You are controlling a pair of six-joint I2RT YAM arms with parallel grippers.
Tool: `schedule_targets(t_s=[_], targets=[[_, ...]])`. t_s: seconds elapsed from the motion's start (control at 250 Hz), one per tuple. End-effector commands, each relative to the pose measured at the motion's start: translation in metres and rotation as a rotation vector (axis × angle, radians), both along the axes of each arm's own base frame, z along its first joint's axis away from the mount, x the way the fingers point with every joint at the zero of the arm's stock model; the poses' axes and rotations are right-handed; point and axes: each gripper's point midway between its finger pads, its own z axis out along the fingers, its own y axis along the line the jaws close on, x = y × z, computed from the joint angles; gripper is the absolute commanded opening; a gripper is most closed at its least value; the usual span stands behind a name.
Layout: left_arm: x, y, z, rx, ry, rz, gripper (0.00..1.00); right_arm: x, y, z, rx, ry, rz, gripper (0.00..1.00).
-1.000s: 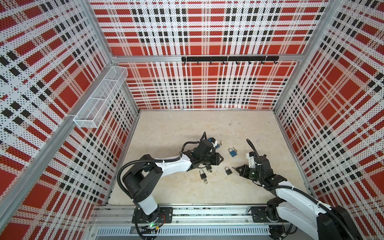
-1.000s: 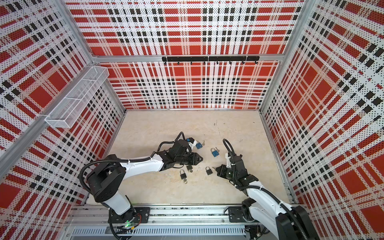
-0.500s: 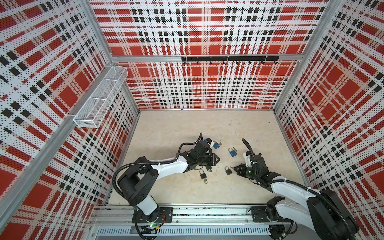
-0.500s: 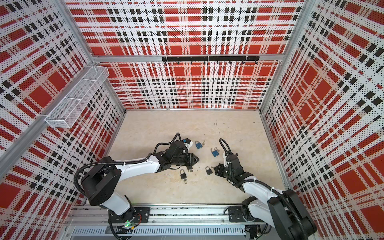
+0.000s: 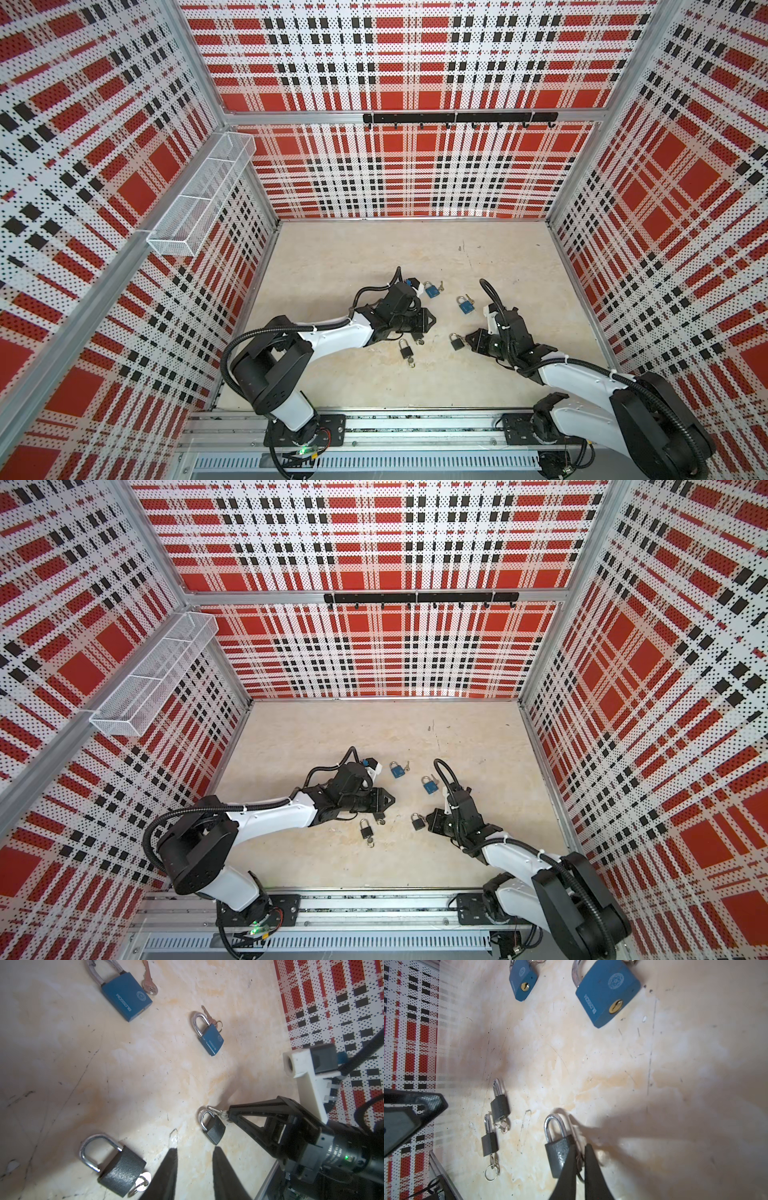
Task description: Lock with the key
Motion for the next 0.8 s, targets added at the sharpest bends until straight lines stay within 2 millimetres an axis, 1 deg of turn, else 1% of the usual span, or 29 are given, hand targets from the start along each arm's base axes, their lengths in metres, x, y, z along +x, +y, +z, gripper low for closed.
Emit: schedule_targets(t_s=[0.0, 0.172, 0.272, 0.356, 0.46, 0.536, 0.628, 0.696, 0.796], targets=[[0.003, 0.005, 0.008, -0.010, -0.022, 0.016, 0.33, 0.011, 0.004, 0.013, 0.012, -0.057, -0.018, 0.15], [0.002, 0.007, 0.010, -0.012, -0.028, 0.020, 0.33, 0.011, 0.003, 0.020, 0.002, -0.074, -0.019, 0.16], [0.004, 0.010, 0.011, -0.013, -0.031, 0.026, 0.33, 0.012, 0.002, 0.029, -0.020, -0.090, -0.013, 0.17], [0.007, 0.015, 0.014, -0.016, -0.039, 0.039, 0.33, 0.013, 0.001, 0.040, -0.044, -0.114, -0.004, 0.18], [0.014, 0.027, 0.018, -0.021, -0.047, 0.069, 0.33, 0.015, 0.004, 0.053, -0.078, -0.147, 0.020, 0.18], [0.021, 0.041, 0.021, -0.021, -0.049, 0.100, 0.33, 0.015, 0.013, 0.060, -0.109, -0.171, 0.060, 0.19], [0.028, 0.059, 0.027, -0.021, -0.058, 0.142, 0.33, 0.015, 0.029, 0.065, -0.157, -0.185, 0.129, 0.21], [0.033, 0.073, 0.031, -0.011, -0.070, 0.173, 0.33, 0.013, 0.045, 0.064, -0.216, -0.193, 0.194, 0.24], [0.039, 0.095, 0.039, 0.002, -0.085, 0.223, 0.33, 0.010, 0.076, 0.061, -0.297, -0.209, 0.301, 0.28]])
